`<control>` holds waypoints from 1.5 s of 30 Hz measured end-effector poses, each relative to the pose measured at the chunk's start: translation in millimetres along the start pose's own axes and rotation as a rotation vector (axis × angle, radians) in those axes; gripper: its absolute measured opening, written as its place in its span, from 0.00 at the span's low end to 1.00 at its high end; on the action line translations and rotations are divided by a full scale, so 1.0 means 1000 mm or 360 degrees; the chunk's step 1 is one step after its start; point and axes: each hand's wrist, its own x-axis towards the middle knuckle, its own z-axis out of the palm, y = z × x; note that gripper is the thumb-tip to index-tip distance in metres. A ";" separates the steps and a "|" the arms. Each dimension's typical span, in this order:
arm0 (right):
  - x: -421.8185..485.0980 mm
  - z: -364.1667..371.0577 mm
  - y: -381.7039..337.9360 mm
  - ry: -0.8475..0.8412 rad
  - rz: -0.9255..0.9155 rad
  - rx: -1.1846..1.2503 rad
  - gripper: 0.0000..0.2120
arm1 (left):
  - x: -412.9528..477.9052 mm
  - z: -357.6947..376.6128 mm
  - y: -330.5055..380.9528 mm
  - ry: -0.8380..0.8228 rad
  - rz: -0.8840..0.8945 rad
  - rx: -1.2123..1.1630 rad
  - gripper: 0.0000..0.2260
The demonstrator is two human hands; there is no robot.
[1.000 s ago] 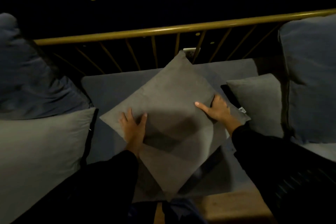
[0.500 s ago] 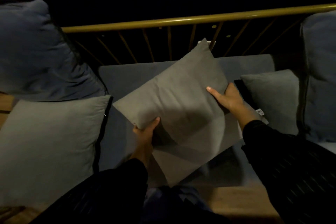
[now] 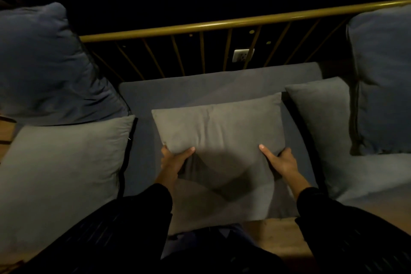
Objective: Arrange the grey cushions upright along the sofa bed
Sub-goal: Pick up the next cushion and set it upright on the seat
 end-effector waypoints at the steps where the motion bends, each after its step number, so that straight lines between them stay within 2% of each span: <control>1: 0.000 0.000 -0.002 -0.0001 -0.0005 -0.0002 0.44 | -0.004 0.000 0.002 -0.0002 0.0020 0.0007 0.64; 7: -0.006 -0.004 0.005 0.0082 -0.0015 -0.0018 0.43 | -0.040 -0.002 0.021 -0.0092 0.0093 -0.0133 0.57; 10: -0.005 -0.009 0.013 0.0070 0.0067 -0.0034 0.43 | -0.008 0.005 -0.009 -0.0166 0.0072 -0.0029 0.57; 12: -0.009 -0.013 0.012 0.0031 0.0085 -0.0055 0.40 | 0.006 0.005 -0.013 -0.0192 0.0117 0.0200 0.55; 14: -0.017 -0.017 0.008 -0.0047 0.0103 -0.0090 0.37 | -0.020 0.003 0.019 -0.0157 0.0082 0.0406 0.49; 16: -0.025 -0.025 0.003 -0.0090 0.0108 -0.0095 0.37 | -0.059 0.009 0.059 -0.0028 -0.0020 0.0682 0.36; 18: -0.033 -0.042 -0.003 -0.0039 0.0042 -0.0056 0.37 | -0.082 0.025 0.090 -0.0042 0.0068 0.0915 0.26; 23: -0.024 -0.133 -0.022 0.0431 -0.0237 0.0083 0.26 | -0.112 0.122 0.168 -0.0618 0.0677 0.1340 0.10; 27: 0.004 -0.230 -0.028 0.0779 -0.0374 0.0093 0.24 | -0.165 0.219 0.223 -0.0871 0.0943 0.1267 0.15; 30: 0.036 -0.318 -0.030 0.1021 -0.0482 0.0019 0.24 | -0.205 0.309 0.256 -0.1000 0.0994 0.1174 0.22; 34: 0.094 -0.424 -0.034 0.1197 -0.0570 -0.0196 0.27 | -0.228 0.415 0.276 -0.1011 0.0947 0.0917 0.22; 37: 0.136 -0.486 -0.029 0.1129 -0.0506 -0.0279 0.34 | -0.227 0.468 0.277 -0.0912 0.0780 0.0554 0.25; 40: 0.175 -0.530 -0.020 0.0952 -0.0438 -0.0280 0.41 | -0.217 0.499 0.274 -0.0924 0.0563 0.0136 0.30; 44: 0.207 -0.554 -0.013 0.0637 -0.0303 -0.0147 0.50 | -0.204 0.511 0.269 -0.1038 0.0276 -0.0087 0.44; 45: 0.211 -0.557 -0.012 0.0595 -0.0287 -0.0094 0.52 | -0.200 0.513 0.266 -0.1068 0.0203 -0.0155 0.45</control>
